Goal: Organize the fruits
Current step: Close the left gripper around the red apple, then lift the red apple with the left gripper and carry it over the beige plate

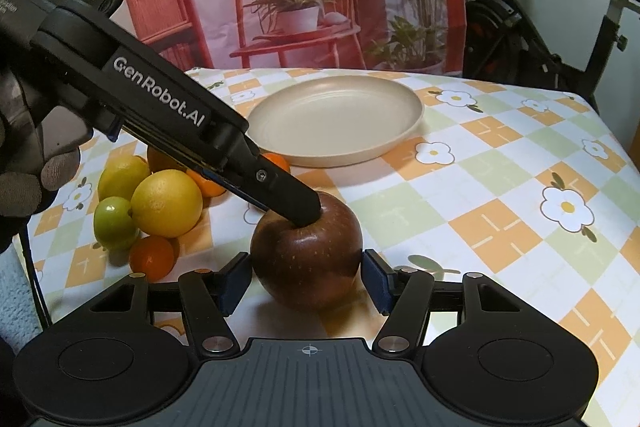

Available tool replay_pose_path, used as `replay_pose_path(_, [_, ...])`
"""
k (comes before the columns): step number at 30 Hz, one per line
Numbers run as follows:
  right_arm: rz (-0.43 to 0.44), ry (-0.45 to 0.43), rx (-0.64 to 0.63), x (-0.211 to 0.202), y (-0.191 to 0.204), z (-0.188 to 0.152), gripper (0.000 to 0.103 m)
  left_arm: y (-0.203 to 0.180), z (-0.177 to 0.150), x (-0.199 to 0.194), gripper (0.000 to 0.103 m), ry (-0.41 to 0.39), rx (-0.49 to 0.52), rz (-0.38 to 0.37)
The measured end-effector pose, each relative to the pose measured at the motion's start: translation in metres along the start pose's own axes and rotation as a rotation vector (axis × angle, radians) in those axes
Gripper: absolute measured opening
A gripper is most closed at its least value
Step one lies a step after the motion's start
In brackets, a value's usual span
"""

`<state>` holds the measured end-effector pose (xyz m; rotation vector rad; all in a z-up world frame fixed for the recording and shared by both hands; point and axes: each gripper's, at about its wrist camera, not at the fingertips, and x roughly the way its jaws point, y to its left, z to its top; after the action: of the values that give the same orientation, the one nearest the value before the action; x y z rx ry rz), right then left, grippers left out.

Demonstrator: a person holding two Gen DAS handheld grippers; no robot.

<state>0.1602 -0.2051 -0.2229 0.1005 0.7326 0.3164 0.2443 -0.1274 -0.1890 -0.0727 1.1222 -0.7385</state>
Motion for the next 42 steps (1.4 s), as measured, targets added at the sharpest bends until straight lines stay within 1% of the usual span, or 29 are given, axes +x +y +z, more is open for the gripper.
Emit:
replay_pose_path(4, [0.008, -0.004, 0.001, 0.003, 0.0, 0.008, 0.056, 0.002, 0.003, -0.007, 0.033, -0.029, 0.005, 0.011])
replay_pose_path(7, [0.023, -0.014, -0.019, 0.005, 0.0, 0.021, 0.056, 0.007, 0.01, -0.017, 0.033, -0.057, -0.001, 0.015])
replay_pose_path(11, [0.048, -0.036, -0.047, 0.01, -0.001, 0.047, 0.056, 0.011, 0.025, -0.035, 0.033, -0.102, 0.004, 0.03])
replay_pose_path(15, [0.085, -0.055, -0.078, 0.022, -0.002, 0.076, 0.056, 0.018, 0.043, -0.052, 0.033, -0.152, 0.009, 0.065])
replay_pose_path(18, [0.111, -0.072, -0.106, 0.035, -0.002, 0.098, 0.056, 0.032, 0.057, -0.063, 0.033, -0.189, -0.012, 0.082])
replay_pose_path(21, [0.126, -0.076, -0.129, 0.053, 0.0, 0.118, 0.056, 0.047, 0.071, -0.069, 0.033, -0.209, -0.035, 0.101])
replay_pose_path(26, [0.156, -0.069, -0.142, 0.087, 0.001, 0.14, 0.056, 0.064, 0.088, -0.064, 0.033, -0.22, -0.046, 0.147])
replay_pose_path(31, [0.168, -0.029, -0.157, 0.128, 0.003, 0.152, 0.056, 0.09, 0.1, -0.048, 0.033, -0.199, -0.079, 0.177])
replay_pose_path(37, [0.181, 0.027, -0.167, 0.168, 0.002, 0.156, 0.056, 0.123, 0.104, -0.033, 0.033, -0.165, -0.124, 0.181])
replay_pose_path(42, [0.189, 0.035, -0.158, 0.186, 0.0, 0.156, 0.056, 0.135, 0.108, -0.025, 0.033, -0.166, -0.137, 0.191])
